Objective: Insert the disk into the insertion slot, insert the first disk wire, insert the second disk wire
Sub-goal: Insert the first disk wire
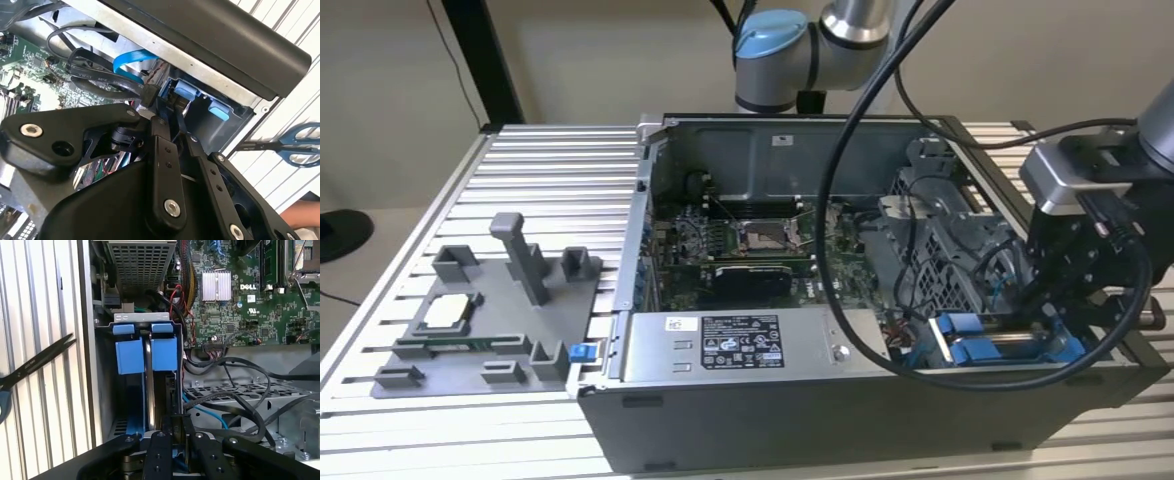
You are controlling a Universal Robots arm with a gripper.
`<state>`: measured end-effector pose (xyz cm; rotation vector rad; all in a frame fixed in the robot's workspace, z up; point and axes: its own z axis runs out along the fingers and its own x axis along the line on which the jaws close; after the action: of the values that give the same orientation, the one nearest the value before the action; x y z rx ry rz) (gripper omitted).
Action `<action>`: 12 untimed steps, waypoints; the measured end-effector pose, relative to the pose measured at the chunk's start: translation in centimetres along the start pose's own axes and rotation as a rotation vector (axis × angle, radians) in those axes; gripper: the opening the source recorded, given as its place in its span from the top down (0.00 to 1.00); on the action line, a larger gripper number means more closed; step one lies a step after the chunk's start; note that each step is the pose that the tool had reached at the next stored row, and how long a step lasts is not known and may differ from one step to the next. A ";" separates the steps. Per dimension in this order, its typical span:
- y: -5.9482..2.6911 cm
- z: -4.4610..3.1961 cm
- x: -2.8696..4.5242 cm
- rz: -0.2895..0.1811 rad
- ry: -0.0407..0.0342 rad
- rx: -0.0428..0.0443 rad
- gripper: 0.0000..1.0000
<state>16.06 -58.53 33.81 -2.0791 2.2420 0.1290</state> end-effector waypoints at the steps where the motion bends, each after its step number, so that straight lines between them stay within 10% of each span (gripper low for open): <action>1: -0.01 -0.03 0.00 0.000 -0.0001 0.0000 1.00; 12: 0.03 0.32 -0.36 0.000 0.0175 0.0013 1.00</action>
<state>16.06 -58.14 33.53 -2.0878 2.2512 0.1098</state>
